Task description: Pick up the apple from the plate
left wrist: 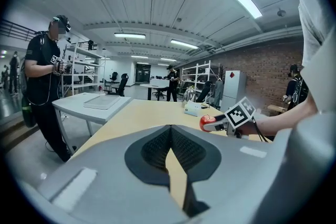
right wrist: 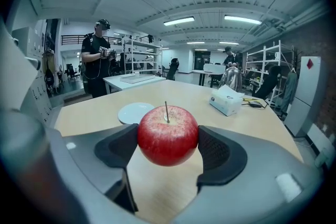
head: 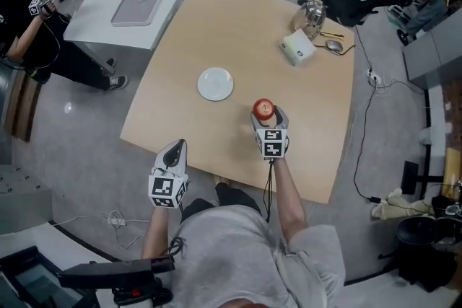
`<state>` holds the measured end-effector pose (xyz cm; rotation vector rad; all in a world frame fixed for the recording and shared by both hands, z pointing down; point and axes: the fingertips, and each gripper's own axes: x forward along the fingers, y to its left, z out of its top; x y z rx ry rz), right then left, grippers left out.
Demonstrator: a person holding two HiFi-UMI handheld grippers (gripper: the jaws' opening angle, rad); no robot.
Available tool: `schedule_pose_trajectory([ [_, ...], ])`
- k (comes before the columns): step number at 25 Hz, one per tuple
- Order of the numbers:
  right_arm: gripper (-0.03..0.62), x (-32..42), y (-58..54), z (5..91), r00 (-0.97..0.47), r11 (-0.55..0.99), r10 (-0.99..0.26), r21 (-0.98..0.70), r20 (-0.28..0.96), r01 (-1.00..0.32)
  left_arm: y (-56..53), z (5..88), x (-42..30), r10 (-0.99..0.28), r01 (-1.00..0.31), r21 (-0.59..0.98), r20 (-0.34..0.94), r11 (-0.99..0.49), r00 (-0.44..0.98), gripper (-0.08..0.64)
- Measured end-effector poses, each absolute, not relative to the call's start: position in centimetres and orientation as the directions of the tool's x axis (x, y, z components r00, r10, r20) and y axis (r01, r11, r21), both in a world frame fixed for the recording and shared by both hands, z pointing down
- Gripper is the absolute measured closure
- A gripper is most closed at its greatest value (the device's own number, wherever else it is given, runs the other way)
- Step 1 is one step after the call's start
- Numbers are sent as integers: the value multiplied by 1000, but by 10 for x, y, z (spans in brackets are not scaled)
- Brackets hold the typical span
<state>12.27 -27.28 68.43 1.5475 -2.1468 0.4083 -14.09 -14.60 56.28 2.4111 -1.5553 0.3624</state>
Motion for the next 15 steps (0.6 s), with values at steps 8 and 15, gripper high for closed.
schedule_pose_trajectory([
  [8,227,158,-252,688,-201,250,-823,21,531,-968,-147,566,-116,-821,-885,79,341,-460,457,540],
  [15,227,193,-232,692,-141,181,-832,23,536,-983,-145,570,-93,-791,-856,82,346,-511,505,540],
])
